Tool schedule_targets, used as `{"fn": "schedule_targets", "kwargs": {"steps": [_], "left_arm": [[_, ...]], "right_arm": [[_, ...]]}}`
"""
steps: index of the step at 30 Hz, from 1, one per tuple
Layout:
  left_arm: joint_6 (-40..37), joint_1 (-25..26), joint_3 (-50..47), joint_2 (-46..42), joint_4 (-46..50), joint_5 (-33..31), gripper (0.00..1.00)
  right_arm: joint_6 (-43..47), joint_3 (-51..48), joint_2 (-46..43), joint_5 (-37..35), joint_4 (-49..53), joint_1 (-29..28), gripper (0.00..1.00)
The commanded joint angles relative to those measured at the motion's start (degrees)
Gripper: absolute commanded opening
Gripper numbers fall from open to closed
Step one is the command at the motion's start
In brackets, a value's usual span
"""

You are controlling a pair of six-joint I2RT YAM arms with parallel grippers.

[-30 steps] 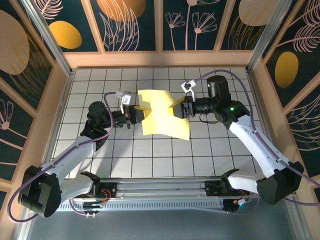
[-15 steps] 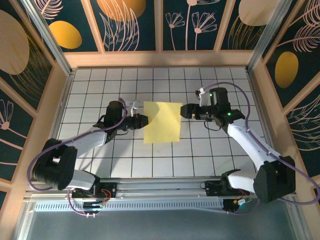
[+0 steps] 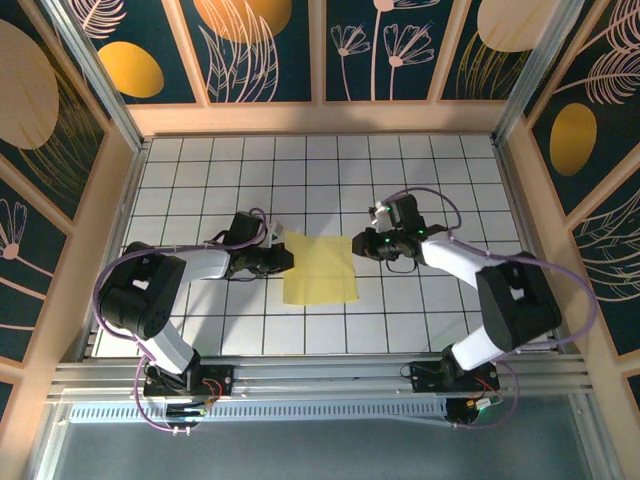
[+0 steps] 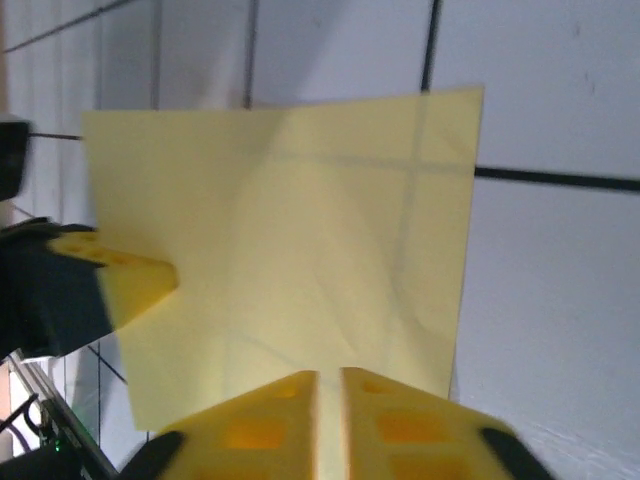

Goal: Fold a paper plane with a square sheet of paper (fold left side to right side)

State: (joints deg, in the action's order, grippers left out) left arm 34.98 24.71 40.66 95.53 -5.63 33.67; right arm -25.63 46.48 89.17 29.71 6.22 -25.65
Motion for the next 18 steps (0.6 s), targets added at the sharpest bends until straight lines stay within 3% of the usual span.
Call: {"fn": "schedule_targets", "kwargs": {"steps": [1, 11, 14, 18], "left_arm": [[-2.0, 0.1, 1.8, 1.1, 3.2, -0.8, 0.0], [-3.4, 0.1, 4.0, 0.6, 5.6, 0.4, 0.0], [-1.9, 0.1, 4.3, 0.5, 4.7, 2.7, 0.2], [1.3, 0.3, 3.7, 0.3, 0.9, 6.8, 0.36]], "right_arm": [[-0.2, 3.1, 3.7, -2.6, -0.2, -1.8, 0.07], [-0.2, 4.5, 11.5, -6.7, 2.7, -4.7, 0.03], [0.1, 4.0, 12.7, -7.6, 3.6, -5.0, 0.04], [0.1, 3.3, 13.4, -8.6, 3.9, -5.3, 0.05]]}}
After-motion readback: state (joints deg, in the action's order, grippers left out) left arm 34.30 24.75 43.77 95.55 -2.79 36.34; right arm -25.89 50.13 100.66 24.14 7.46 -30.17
